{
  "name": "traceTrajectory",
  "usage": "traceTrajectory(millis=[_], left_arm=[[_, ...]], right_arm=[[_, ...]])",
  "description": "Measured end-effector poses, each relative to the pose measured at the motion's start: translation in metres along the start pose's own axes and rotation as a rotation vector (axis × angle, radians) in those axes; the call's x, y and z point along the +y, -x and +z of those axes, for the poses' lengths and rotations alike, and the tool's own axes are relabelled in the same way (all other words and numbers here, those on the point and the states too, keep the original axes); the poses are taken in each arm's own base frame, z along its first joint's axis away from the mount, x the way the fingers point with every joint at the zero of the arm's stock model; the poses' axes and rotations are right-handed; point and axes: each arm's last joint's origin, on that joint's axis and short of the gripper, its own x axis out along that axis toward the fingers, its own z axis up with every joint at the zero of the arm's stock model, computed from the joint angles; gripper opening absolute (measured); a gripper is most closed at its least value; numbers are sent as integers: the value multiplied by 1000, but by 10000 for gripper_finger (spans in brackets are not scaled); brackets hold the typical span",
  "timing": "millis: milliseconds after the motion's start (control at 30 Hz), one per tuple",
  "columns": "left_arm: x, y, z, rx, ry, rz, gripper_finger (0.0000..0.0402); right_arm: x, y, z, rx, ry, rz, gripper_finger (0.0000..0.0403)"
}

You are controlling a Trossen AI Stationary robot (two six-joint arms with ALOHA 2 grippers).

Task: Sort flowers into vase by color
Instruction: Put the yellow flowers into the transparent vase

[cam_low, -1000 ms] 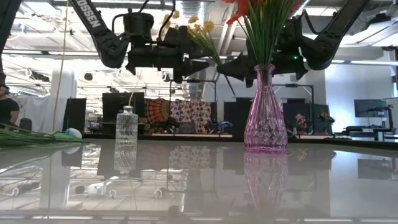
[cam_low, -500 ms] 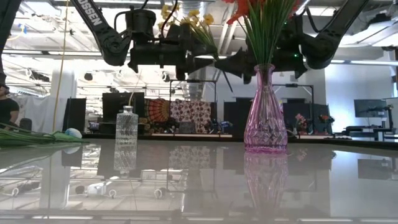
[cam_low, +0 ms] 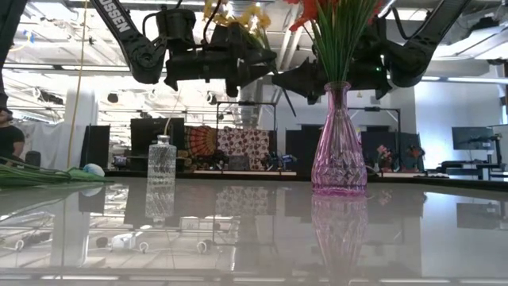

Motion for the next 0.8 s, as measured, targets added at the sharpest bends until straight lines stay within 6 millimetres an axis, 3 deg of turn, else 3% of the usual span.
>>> traceTrajectory(millis=[300, 533, 667, 800], left_arm=[[-1, 0, -1, 18, -42, -18, 16], [12, 7, 9, 68, -40, -1, 15], [22, 21, 29, 144, -61, 56, 13], [25, 48, 55, 297, -130, 170, 13]], right_arm=[[-3, 1, 0, -1, 0, -43, 93], [-11, 15, 14, 42, -25, -99, 161], [-14, 29, 16, 177, -48, -135, 200], [-14, 42, 14, 304, -66, -153, 222]])
